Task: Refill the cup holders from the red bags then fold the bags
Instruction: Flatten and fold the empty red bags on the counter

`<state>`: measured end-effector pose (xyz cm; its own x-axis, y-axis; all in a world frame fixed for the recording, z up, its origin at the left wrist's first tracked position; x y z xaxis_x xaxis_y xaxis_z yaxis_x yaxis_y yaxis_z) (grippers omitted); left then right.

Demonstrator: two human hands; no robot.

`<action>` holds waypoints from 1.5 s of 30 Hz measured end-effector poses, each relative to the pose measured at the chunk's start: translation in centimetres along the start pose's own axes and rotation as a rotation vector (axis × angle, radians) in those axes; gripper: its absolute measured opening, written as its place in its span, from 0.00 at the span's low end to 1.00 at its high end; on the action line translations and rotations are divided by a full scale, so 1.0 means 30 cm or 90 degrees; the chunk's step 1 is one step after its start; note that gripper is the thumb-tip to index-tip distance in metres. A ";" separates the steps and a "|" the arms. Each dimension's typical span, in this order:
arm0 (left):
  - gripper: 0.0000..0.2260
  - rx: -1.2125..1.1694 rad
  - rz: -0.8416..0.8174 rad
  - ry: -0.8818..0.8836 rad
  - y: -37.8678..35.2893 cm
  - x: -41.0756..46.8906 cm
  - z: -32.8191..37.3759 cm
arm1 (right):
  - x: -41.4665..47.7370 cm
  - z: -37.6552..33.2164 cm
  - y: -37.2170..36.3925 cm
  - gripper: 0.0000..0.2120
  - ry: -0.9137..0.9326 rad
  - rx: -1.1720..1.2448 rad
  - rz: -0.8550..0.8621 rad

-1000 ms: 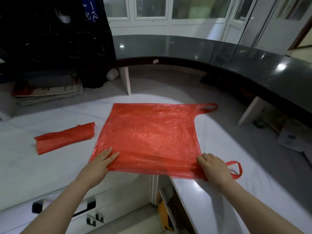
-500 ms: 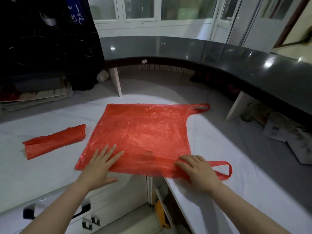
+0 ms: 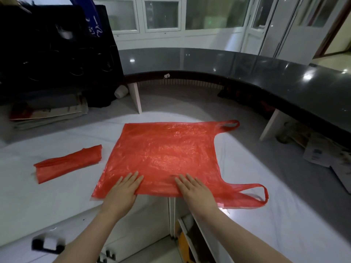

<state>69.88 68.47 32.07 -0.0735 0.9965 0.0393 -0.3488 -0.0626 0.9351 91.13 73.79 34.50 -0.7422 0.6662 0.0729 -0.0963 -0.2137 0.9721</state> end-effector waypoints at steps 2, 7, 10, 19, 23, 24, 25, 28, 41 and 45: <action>0.27 0.009 0.003 -0.003 0.006 0.009 0.006 | 0.003 0.043 0.050 0.28 0.025 0.003 0.081; 0.28 0.037 -0.031 0.033 -0.016 -0.012 -0.058 | -0.089 0.160 0.014 0.25 0.037 -0.028 0.096; 0.28 0.029 -0.031 0.023 -0.022 -0.009 -0.070 | -0.167 0.235 -0.017 0.26 -0.016 0.014 0.082; 0.29 0.054 -0.072 0.010 0.000 -0.007 -0.046 | -0.329 0.390 -0.007 0.17 -0.149 0.066 0.070; 0.32 0.093 -0.022 -0.100 0.032 -0.019 0.097 | -0.343 0.392 -0.062 0.25 -0.148 0.055 -0.009; 0.34 0.100 -0.038 -0.120 0.024 -0.015 0.144 | -0.347 0.390 -0.075 0.28 -0.149 0.049 -0.025; 0.34 0.107 -0.050 -0.144 0.010 -0.007 0.200 | -0.347 0.386 -0.084 0.31 -0.150 0.042 -0.044; 0.32 0.051 -0.100 -0.184 -0.059 0.039 0.390 | -0.340 0.359 -0.097 0.34 -0.150 0.028 -0.086; 0.29 -0.045 -0.139 -0.040 -0.326 0.190 0.586 | -0.539 0.475 -0.201 0.42 -0.285 0.091 -0.194; 0.29 -0.043 -0.139 -0.039 -0.327 0.183 0.594 | -0.564 0.521 -0.204 0.42 -0.318 0.080 -0.258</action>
<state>89.55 75.53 29.38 0.0672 0.9882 -0.1375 -0.4121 0.1530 0.8982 114.63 74.99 30.79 -0.2639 0.9344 -0.2394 -0.2027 0.1889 0.9608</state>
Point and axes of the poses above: each hand's wrist, its own x-axis towards the middle knuckle, its own y-axis out of the back of the hand, z = x × y, the point moved 7 cm from there along x, towards the middle knuckle, and after that the axes turned 14 degrees about -x, right-handed, at the moved point
